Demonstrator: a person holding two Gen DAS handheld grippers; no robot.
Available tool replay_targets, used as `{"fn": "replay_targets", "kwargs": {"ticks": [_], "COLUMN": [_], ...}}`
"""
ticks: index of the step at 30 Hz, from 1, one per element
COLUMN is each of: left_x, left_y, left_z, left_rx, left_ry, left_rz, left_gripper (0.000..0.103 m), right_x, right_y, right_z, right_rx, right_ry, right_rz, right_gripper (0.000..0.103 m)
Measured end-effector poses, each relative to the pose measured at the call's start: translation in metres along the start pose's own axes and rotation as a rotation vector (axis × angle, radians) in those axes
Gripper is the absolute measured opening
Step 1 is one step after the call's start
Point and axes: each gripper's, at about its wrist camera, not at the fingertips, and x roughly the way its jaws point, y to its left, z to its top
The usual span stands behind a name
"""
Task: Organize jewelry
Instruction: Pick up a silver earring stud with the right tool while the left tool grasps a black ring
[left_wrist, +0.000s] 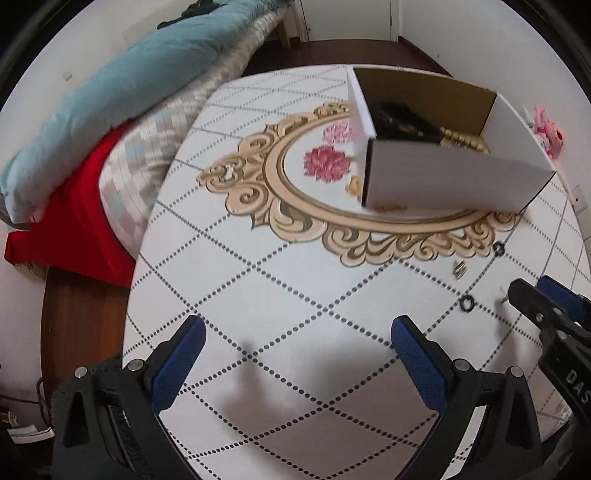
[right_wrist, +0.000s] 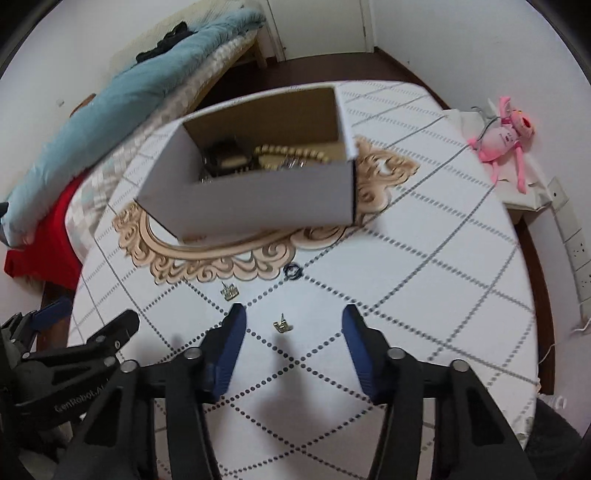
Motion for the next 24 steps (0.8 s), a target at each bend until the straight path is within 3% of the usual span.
{"fn": "replay_targets", "kwargs": {"ticks": [4,5,7,12,19,24], "left_x": [0.002,0.003,0.003,-0.007,-0.015,-0.010], "left_y": [0.001,0.000,-0.001,-0.013,-0.049,-0.073], "left_z": [-0.002,-0.003,-0.001,-0.001,-0.001,-0.002], "left_rx": [0.008,0.010,0.018,0.044,0.080,0.093], "left_ry": [0.003,0.001,-0.009,-0.039,-0.048,-0.023], "left_rz": [-0.004,-0.007,-0.025,-0.072,-0.174,-0.215], "left_gripper": [0.102,0.102,0.102,0.102,0.099,0.085], "right_x": [0.016,0.018,0.018,0.008,-0.020,-0.024], "right_y": [0.006,0.007,0.011,0.005,-0.031,-0.051], "right_z": [-0.006,-0.006,-0.008,-0.009,-0.010,-0.013], "right_rx": [-0.031,-0.039,-0.068,-0.056,0.047,0.082], "right_ry": [0.023,0.029,0.012,-0.010,-0.061,-0.077], "right_rz": [-0.005,-0.006,-0.023,-0.019,-0.040,-0.061], "right_gripper": [0.030,0.019,0.009,0.009,0.009,0.009]}}
